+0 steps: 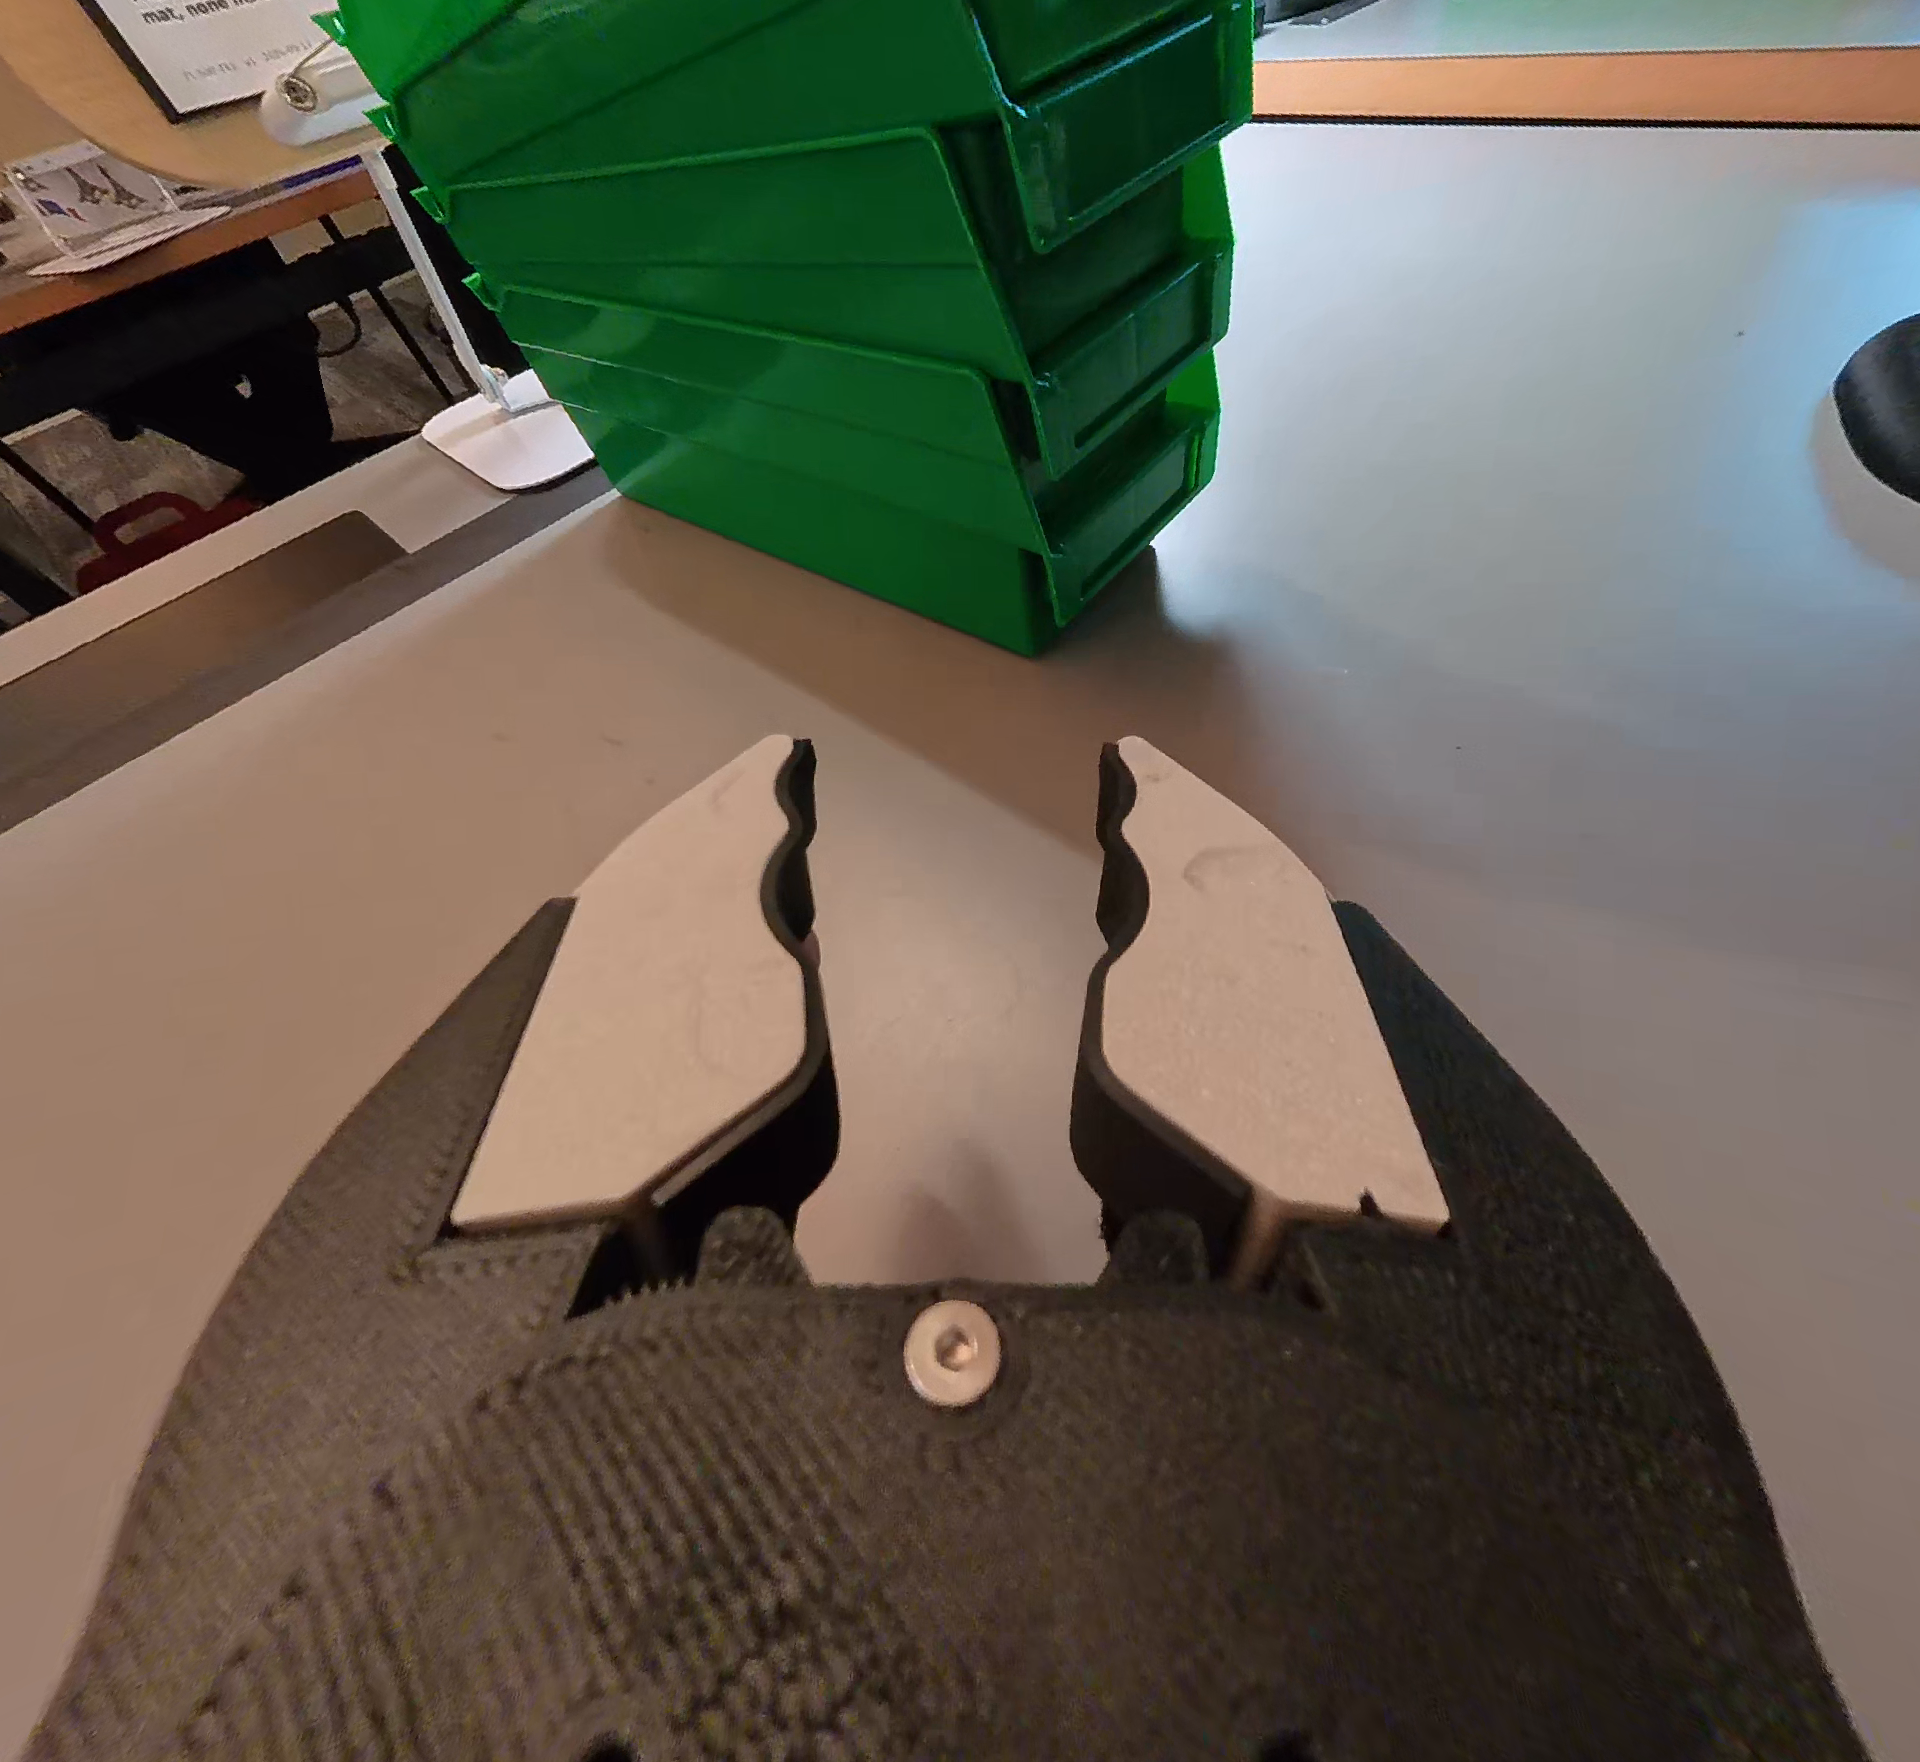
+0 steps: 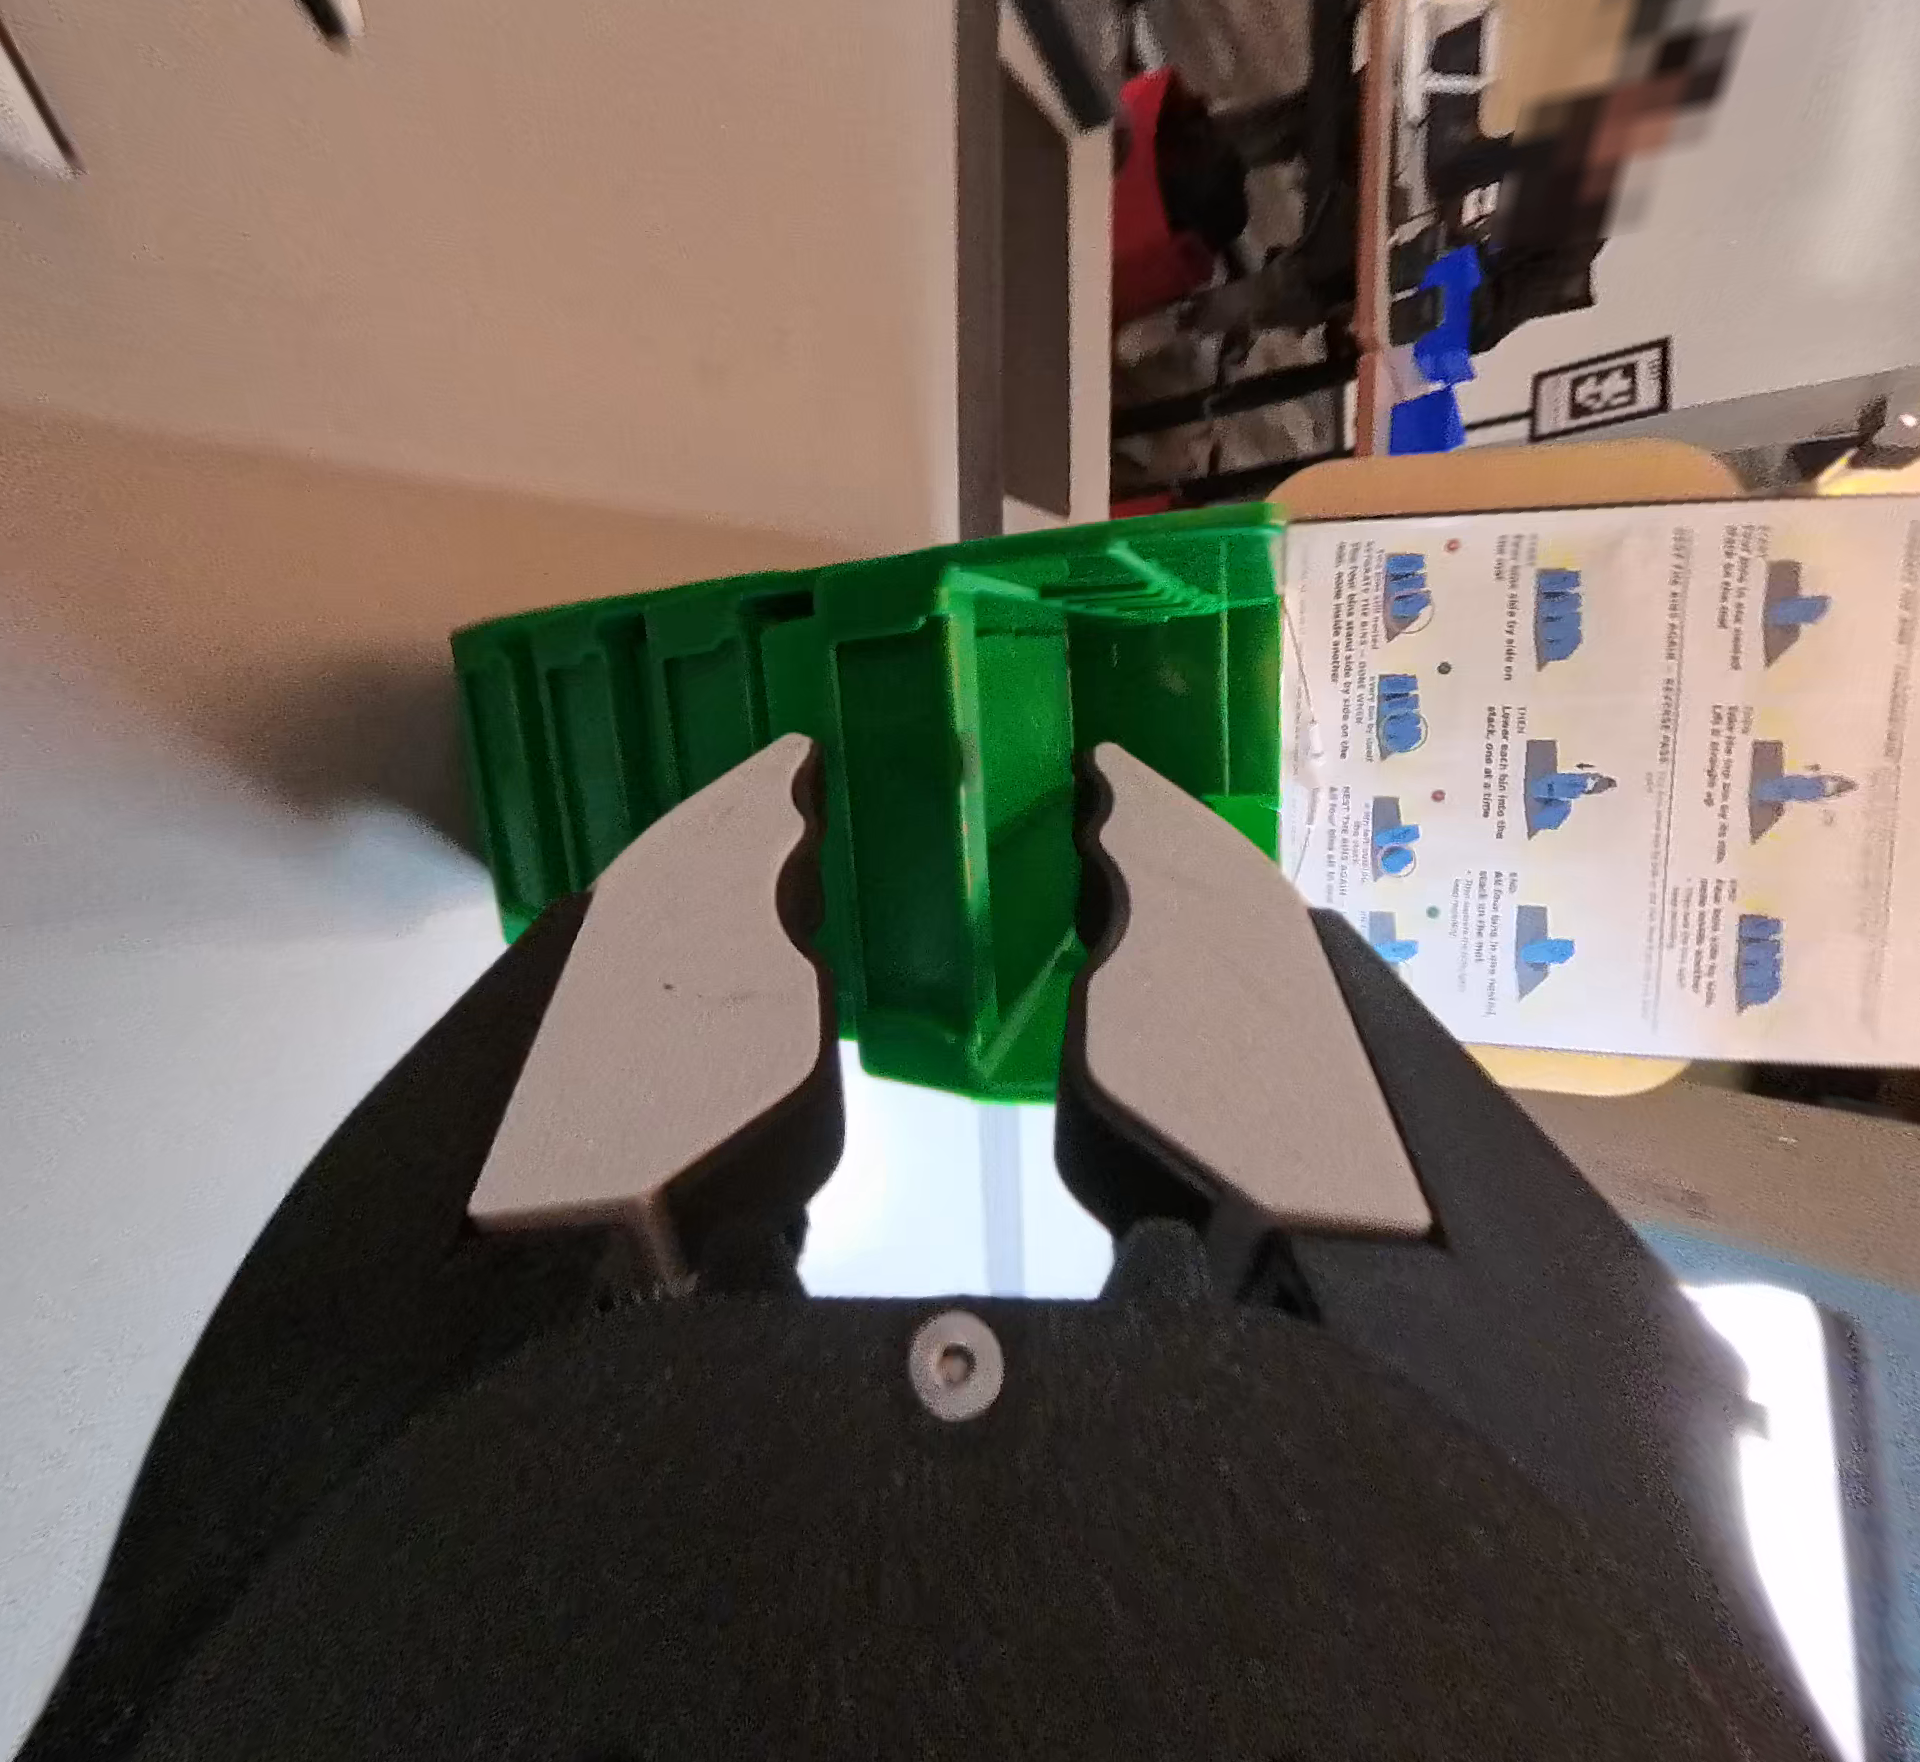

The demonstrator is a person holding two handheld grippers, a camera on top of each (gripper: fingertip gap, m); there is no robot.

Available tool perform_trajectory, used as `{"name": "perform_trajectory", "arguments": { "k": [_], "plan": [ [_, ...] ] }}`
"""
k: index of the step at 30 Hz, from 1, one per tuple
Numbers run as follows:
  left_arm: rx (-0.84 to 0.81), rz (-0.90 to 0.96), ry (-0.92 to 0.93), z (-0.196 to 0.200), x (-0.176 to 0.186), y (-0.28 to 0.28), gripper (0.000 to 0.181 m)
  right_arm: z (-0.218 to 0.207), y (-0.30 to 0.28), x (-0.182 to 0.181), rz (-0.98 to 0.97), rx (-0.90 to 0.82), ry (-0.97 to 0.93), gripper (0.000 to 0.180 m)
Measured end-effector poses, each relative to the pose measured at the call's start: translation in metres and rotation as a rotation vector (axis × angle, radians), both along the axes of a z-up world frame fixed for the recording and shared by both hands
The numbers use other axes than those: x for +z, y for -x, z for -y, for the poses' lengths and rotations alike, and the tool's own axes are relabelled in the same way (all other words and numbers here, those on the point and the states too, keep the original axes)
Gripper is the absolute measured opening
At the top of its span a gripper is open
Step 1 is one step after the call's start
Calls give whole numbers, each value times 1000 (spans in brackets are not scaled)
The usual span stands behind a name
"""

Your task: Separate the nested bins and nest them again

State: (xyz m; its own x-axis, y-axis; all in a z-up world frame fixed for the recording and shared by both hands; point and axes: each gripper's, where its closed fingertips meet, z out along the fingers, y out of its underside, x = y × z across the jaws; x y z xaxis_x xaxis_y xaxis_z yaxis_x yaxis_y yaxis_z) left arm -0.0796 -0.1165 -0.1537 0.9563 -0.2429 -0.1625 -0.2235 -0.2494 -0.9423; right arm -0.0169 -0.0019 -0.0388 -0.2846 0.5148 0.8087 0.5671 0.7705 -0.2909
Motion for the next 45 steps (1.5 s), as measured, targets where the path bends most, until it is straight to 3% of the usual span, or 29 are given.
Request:
{"name": "perform_trajectory", "arguments": {
  "k": [4,7,17,22,27,45],
  "plan": [
    [2,10,-18,1,4,1,53,17,-32,29,-271,-7,224,51],
    [4,27,-33,1,9,2,53,20,-69,30,-445,-70,411,51],
    [5,74,-94,5,29,-7,53,30,-160,-47,-658,-300,709,63],
    [97,124,-102,13,33,-10,58,44,-173,-74,-746,-375,722,71],
    [147,202,-145,29,39,-14,65,63,-161,-89,-737,-345,776,78],
    [130,172,-110,24,27,-13,67,52,-167,-81,-774,-335,778,82]
  ]
}}
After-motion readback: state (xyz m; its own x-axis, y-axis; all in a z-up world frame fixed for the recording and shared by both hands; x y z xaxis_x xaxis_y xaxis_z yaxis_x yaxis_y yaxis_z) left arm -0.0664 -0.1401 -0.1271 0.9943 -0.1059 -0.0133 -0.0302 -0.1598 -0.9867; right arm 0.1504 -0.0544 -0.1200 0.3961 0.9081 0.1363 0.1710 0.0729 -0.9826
